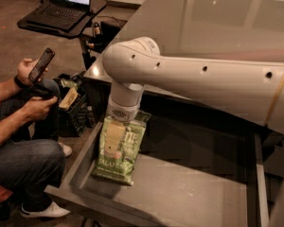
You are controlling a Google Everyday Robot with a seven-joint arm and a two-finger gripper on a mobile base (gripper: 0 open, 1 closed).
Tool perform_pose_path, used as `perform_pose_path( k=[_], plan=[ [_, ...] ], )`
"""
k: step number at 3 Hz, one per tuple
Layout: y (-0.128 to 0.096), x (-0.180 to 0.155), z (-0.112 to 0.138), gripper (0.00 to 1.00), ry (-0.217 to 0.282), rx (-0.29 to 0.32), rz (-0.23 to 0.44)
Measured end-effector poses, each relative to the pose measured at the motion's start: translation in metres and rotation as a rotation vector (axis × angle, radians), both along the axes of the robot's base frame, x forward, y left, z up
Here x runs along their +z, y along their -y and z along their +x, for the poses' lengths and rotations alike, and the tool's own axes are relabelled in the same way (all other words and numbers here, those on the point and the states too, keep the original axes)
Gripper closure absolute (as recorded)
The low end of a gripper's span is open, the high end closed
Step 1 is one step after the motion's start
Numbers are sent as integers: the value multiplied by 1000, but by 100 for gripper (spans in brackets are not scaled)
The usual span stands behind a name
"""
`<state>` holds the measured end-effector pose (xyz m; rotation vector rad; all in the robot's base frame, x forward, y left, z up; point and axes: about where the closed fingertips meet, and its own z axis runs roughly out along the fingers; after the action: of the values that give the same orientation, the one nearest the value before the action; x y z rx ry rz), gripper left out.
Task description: Pick green jalapeno chip bag from top drawer and place on counter
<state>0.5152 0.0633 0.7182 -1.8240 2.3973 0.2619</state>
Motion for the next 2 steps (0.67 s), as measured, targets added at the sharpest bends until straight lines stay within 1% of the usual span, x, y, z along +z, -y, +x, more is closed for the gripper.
perform_pose_path(
  k=[1,2],
  plan=[
    [0,-13,8,6,-30,-15,-7],
    [0,-25,13,7,-57,-22,-22]
  ],
)
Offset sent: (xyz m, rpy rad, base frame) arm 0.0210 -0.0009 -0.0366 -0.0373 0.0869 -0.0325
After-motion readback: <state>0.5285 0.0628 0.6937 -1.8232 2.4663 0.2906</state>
